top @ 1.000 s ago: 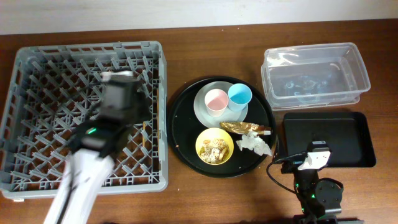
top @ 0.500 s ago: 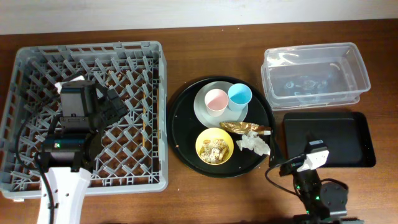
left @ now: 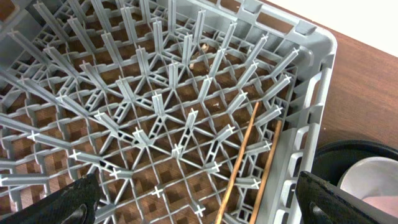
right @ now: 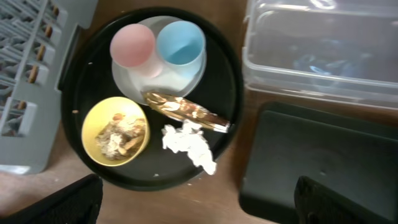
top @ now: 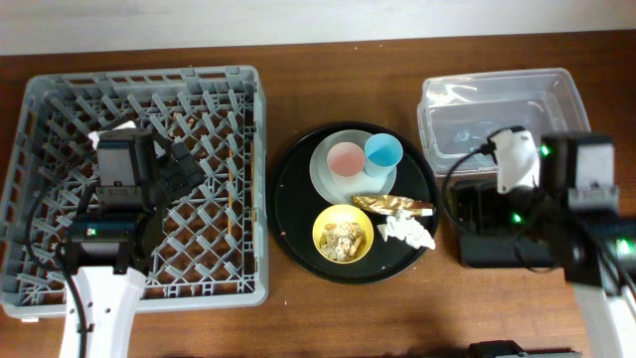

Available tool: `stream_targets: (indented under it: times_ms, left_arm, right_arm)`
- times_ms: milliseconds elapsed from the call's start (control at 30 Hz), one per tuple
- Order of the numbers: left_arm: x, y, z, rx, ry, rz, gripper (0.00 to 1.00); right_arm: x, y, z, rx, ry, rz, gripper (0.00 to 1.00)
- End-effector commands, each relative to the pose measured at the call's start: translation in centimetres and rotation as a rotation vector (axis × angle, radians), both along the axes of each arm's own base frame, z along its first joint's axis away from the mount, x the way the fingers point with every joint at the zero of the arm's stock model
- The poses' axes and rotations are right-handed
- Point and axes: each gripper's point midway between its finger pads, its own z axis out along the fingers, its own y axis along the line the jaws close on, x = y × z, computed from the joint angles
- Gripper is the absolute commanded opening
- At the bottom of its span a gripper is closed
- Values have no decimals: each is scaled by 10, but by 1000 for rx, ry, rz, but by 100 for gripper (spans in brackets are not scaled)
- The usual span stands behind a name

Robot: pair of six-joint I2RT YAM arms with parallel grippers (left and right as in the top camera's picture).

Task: Sort waste into correct bins and load items into the dishwasher rack
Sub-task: 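Move the right gripper to the white tissue on the tray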

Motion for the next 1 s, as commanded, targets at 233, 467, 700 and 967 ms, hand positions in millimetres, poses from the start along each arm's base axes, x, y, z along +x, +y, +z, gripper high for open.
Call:
stream_targets:
  times_ms: [233,467,700,967]
  left_arm:
    - [1,1,3,-11,-11,10,99]
    - [1,1,3,-11,-11,10,99]
    - [1,1,3,-11,-11,10,99]
    - [1,1,3,-11,-11,10,99]
  right_arm:
    - [42,-43,-79,-79,337,-455,4]
    - [43,-61,-124,-136,486,-557,60]
    - [28,-75,-185,-144,571,-561,55]
    - [26,-60,-228,-123,541,-360,40]
